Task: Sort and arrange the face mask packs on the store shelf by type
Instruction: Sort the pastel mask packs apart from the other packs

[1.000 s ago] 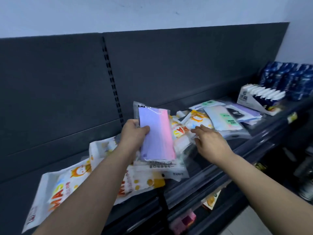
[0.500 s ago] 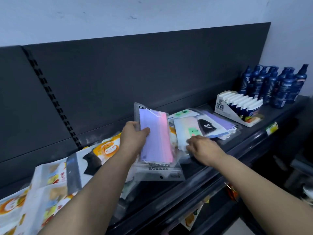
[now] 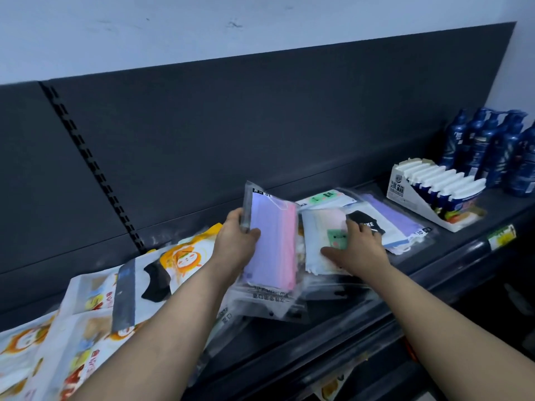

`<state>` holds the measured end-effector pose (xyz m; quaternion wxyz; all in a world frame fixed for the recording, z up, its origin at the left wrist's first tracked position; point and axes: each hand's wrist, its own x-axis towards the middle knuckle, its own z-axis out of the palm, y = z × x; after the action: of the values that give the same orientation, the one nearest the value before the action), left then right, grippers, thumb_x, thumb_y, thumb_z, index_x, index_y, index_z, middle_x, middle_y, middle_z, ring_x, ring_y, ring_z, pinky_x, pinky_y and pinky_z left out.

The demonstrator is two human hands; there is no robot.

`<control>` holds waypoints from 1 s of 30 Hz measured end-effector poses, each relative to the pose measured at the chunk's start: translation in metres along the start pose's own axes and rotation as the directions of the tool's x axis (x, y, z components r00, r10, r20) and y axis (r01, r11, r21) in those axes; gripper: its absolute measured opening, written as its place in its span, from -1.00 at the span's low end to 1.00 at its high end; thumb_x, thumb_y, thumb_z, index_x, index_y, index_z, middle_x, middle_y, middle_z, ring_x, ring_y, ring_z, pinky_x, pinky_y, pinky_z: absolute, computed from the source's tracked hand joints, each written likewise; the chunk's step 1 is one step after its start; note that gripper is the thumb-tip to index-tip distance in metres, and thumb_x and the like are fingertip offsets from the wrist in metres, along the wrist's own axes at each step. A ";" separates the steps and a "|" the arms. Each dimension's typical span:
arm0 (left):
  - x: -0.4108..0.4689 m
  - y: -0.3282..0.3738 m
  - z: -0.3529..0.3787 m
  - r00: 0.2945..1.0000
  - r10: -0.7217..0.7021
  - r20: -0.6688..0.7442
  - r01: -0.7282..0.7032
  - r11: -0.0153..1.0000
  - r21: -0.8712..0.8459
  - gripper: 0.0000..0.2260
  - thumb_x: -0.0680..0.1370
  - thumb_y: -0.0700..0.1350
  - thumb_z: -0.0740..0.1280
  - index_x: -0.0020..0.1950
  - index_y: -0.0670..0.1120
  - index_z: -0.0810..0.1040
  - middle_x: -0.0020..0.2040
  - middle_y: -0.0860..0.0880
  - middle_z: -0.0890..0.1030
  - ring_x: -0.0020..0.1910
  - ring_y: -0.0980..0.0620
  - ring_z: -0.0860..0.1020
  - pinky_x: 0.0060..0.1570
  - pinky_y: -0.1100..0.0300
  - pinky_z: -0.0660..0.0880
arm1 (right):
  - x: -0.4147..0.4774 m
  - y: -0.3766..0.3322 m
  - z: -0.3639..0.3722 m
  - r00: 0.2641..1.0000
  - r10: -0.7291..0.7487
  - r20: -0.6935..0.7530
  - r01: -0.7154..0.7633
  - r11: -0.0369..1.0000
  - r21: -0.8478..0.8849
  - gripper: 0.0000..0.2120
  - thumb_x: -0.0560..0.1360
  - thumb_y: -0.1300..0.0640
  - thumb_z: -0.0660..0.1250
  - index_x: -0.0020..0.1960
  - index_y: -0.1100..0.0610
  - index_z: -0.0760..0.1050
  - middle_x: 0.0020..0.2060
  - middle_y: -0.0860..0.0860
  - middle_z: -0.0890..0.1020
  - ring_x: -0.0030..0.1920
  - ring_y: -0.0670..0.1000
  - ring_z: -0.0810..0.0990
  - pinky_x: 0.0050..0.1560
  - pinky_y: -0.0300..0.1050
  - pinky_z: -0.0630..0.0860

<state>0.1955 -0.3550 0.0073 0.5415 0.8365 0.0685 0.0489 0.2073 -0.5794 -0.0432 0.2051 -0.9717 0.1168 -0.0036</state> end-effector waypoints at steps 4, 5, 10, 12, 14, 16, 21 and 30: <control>0.001 -0.008 -0.003 0.998 0.066 0.002 -0.066 0.997 0.037 -0.44 0.53 -0.27 0.24 0.45 0.15 0.27 0.10 0.01 0.58 0.03 -0.09 0.56 0.06 -0.02 0.53 | 0.003 0.000 -0.003 0.995 0.049 0.092 -0.067 0.976 0.207 -0.05 0.33 -0.11 0.50 0.52 0.09 0.03 0.34 0.24 0.27 0.25 0.23 0.42 0.25 0.03 0.38; 0.001 -0.011 -0.003 0.998 0.069 0.005 -0.069 0.997 0.036 -0.43 0.53 -0.26 0.24 0.45 0.19 0.26 0.11 0.03 0.58 0.03 -0.08 0.56 0.07 -0.03 0.53 | 0.003 0.001 -0.002 0.994 0.045 0.096 -0.068 0.965 0.254 -0.02 0.32 -0.09 0.51 0.53 0.06 0.01 0.35 0.23 0.28 0.24 0.22 0.44 0.23 0.02 0.40; 0.007 -0.018 -0.014 0.998 0.043 -0.041 -0.045 0.998 -0.042 -0.45 0.54 -0.26 0.25 0.47 0.15 0.28 0.08 -0.06 0.62 -0.05 -0.10 0.61 -0.13 0.04 0.55 | -0.002 -0.002 -0.011 0.989 -0.060 -0.133 0.107 0.915 0.388 -0.18 0.42 0.02 0.43 0.53 -0.06 0.02 0.36 0.14 0.37 0.28 0.19 0.43 0.22 0.07 0.42; 0.005 -0.019 -0.025 0.996 0.049 -0.075 -0.056 0.993 -0.100 -0.45 0.56 -0.30 0.25 0.50 0.08 0.25 0.09 -0.02 0.60 -0.13 0.07 0.58 -0.14 0.19 0.45 | -0.008 -0.012 -0.020 0.958 -0.109 -0.264 0.216 0.882 0.419 -0.23 0.45 0.06 0.41 0.52 -0.09 0.05 0.34 0.12 0.39 0.27 0.16 0.44 0.23 0.10 0.42; -0.001 -0.019 -0.044 0.990 0.072 -0.122 -0.088 0.988 -0.129 -0.44 0.57 -0.34 0.24 0.52 0.02 0.23 0.15 0.11 0.54 -0.10 0.30 0.53 -0.07 0.30 0.43 | -0.014 -0.031 -0.028 0.934 -0.162 -0.318 0.298 0.844 0.445 -0.26 0.46 0.07 0.40 0.50 -0.14 0.08 0.31 0.08 0.41 0.23 0.13 0.48 0.18 0.09 0.46; -0.008 -0.022 -0.070 0.978 0.069 -0.195 -0.097 0.986 -0.139 -0.44 0.58 -0.33 0.25 0.52 0.03 0.23 0.27 0.14 0.51 0.06 0.25 0.53 0.02 0.30 0.43 | -0.021 -0.054 -0.030 0.928 -0.250 -0.276 0.361 0.790 0.495 -0.27 0.44 0.05 0.41 0.47 -0.21 0.10 0.27 0.03 0.45 0.16 0.09 0.53 0.13 0.09 0.50; -0.048 -0.053 -0.164 0.918 0.029 -0.394 -0.002 0.998 0.068 -0.45 0.53 -0.17 0.32 0.47 0.13 0.27 0.34 0.08 0.51 0.26 0.00 0.52 0.20 -0.01 0.50 | -0.062 -0.135 -0.003 0.847 -0.532 -0.022 0.436 0.670 0.601 -0.29 0.40 0.09 0.45 0.43 -0.22 0.22 0.18 -0.06 0.57 0.07 -0.01 0.60 0.09 0.11 0.57; -0.181 -0.147 -0.343 0.729 -0.146 -0.669 0.272 0.959 0.086 -0.51 0.56 -0.15 0.26 0.48 0.04 0.27 0.21 0.00 0.55 0.06 -0.06 0.54 -0.05 0.12 0.50 | -0.185 -0.309 0.092 0.652 -0.748 0.123 0.528 0.565 0.634 -0.34 0.47 0.13 0.36 0.47 -0.19 0.17 0.25 -0.12 0.53 0.16 -0.02 0.56 0.17 0.09 0.51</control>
<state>-0.0455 -0.0176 0.0121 0.4079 0.7976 0.3520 0.2713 0.1020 -0.2263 0.0039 0.4750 -0.8242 -0.2991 0.0757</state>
